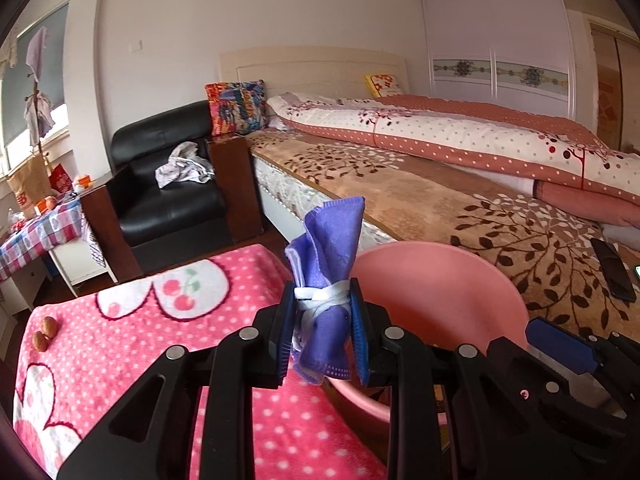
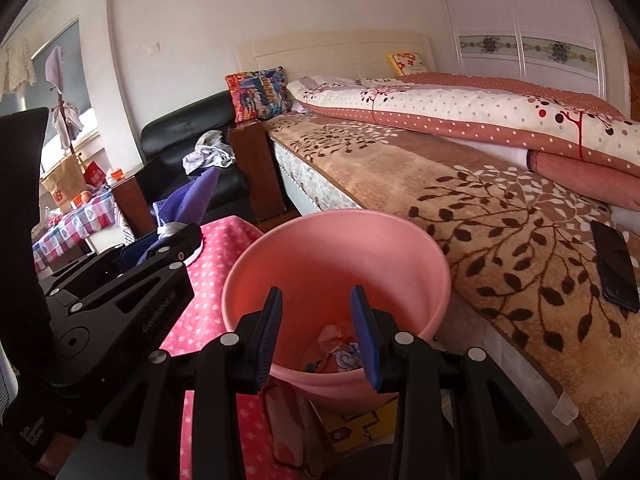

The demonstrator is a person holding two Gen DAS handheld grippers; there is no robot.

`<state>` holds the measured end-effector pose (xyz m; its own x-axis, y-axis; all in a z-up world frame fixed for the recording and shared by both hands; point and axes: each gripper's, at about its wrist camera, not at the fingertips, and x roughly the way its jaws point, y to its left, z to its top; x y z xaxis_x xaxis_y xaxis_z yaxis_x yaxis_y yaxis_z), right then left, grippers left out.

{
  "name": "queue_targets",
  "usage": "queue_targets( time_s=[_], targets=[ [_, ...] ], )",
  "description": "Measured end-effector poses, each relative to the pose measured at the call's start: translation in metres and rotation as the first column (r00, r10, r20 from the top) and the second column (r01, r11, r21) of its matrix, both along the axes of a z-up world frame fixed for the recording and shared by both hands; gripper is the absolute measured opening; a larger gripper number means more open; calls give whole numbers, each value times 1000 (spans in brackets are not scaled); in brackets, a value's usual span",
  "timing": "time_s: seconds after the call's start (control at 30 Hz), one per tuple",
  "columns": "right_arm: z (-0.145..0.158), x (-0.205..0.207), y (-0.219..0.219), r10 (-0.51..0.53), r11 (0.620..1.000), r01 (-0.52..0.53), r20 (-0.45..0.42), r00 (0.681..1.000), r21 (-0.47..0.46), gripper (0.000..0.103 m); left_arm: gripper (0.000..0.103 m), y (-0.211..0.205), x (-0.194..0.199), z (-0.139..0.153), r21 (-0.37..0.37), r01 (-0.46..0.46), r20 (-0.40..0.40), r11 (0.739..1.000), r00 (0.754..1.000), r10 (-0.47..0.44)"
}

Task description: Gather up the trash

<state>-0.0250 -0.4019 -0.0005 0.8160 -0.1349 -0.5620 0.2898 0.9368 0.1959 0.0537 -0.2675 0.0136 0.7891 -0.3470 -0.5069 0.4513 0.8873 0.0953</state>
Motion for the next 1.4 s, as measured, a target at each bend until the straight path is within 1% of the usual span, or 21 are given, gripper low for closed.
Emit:
queue_targets(
  time_s=[0.1,0.3,0.43,0.6,0.67,0.7,0.77,0.93,1.07,1.13,1.27,1.4],
  targets=[
    [-3,0,-4,-15,1000,15,-8,1000,-2,35,25,-8,3,-4,-2,25,-19,1000,999,-25],
    [-9,1,-15,-45,999,45,-23,999,-2,35,25,-22,5,-13,1,63,-31,998,998,-63],
    [-13,2,-20,-56,998,56,-32,998,0,35,25,-28,7,-17,6,75,-44,997,996,-74],
    [-18,4,-23,-59,998,60,-42,997,8,35,26,-34,13,-23,26,88,-89,996,992,-85],
    [-19,5,-24,-62,998,63,-41,997,12,35,27,-35,14,-23,29,101,-89,994,991,-98],
    [-19,5,-25,-64,998,65,-41,997,15,35,28,-35,14,-23,31,108,-90,994,990,-105],
    [-20,4,-27,-70,997,71,-42,997,17,35,41,-37,15,-22,31,121,-96,992,988,-117],
    [-18,-1,-29,-75,997,76,-39,996,19,35,43,-38,10,-18,32,139,-91,990,987,-136],
    [-14,-5,-28,-73,997,73,-24,997,20,35,43,-34,3,-15,47,139,-95,989,986,-134],
    [-12,-7,-27,-72,997,72,-19,997,17,35,43,-29,0,-12,56,123,-97,991,988,-118],
    [-10,-11,-23,-65,998,65,-8,998,26,40,43,-14,-6,-5,68,80,-80,994,994,-74],
    [-4,-15,-12,-44,999,43,5,999,23,42,43,2,-14,5,65,42,-59,997,998,-38]
  ],
)
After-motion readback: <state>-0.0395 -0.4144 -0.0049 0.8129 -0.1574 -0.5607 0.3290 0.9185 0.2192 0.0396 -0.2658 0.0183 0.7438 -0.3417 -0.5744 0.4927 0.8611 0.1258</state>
